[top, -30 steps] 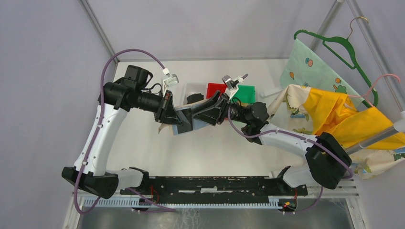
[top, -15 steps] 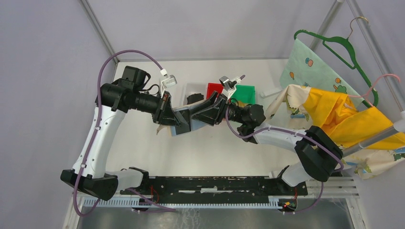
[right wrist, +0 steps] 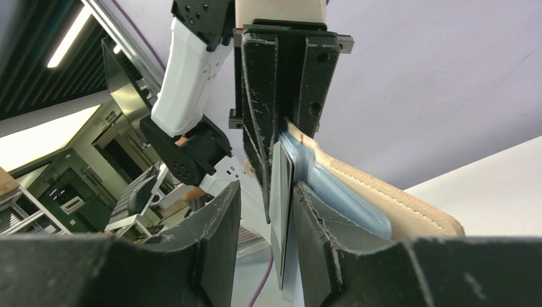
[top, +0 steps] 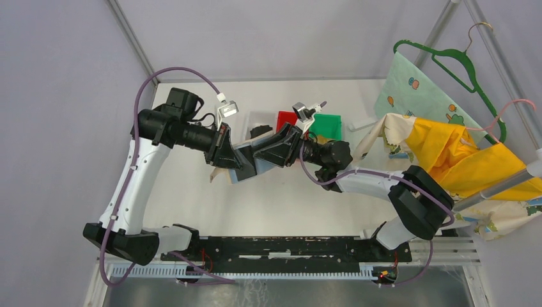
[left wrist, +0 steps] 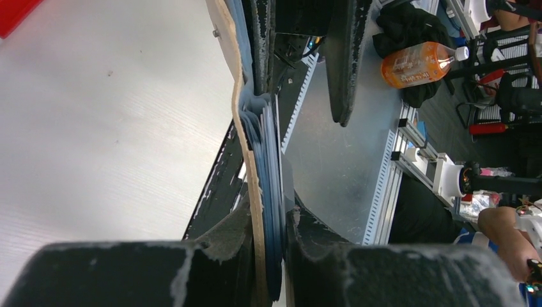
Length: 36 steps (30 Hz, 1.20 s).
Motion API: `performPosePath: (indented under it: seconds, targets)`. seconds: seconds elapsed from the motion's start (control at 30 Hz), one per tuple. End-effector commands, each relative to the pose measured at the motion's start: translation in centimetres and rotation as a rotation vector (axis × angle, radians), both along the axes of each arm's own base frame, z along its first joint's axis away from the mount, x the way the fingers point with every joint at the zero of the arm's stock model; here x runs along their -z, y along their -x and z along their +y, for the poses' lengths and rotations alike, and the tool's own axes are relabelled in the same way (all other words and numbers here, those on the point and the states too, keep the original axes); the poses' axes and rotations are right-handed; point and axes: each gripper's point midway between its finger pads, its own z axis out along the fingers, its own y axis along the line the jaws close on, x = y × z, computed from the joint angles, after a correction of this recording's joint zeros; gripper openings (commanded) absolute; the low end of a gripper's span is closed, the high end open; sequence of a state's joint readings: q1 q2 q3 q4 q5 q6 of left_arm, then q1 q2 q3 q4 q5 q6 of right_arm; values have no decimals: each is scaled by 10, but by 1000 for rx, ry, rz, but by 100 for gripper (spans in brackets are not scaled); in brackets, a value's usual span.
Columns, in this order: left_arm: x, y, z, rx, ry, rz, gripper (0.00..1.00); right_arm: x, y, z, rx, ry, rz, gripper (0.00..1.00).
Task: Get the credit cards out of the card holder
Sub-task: Remove the credit card from the card holder.
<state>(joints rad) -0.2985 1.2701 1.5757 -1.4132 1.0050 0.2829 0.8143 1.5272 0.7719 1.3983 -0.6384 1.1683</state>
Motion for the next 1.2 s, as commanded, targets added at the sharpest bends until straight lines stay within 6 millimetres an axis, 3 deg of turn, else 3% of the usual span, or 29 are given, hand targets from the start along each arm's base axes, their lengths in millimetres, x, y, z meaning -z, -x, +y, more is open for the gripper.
performPosePath:
  seconds: [0.0,0.3,0.67,0.83,0.93,1.17]
  targets:
    - [-21,-5,-14,48,99,-38,22,4,9,15,-44,-1,-6,40]
    - [-18,-7,-11,50,72,-77,20,38,-21,28,105,159,11,22]
    - [-12,-24,-11,0,32,-82,15,26,7,38,5,100,-24,21]
    - [-17,-24,-12,1,40,-89,18,33,4,41,7,113,-6,2]
    - [-16,-22,-11,6,36,-89,20,33,-1,33,26,98,3,0]
    - [-19,-17,-10,21,45,-96,20,20,-10,-9,103,-13,19,0]
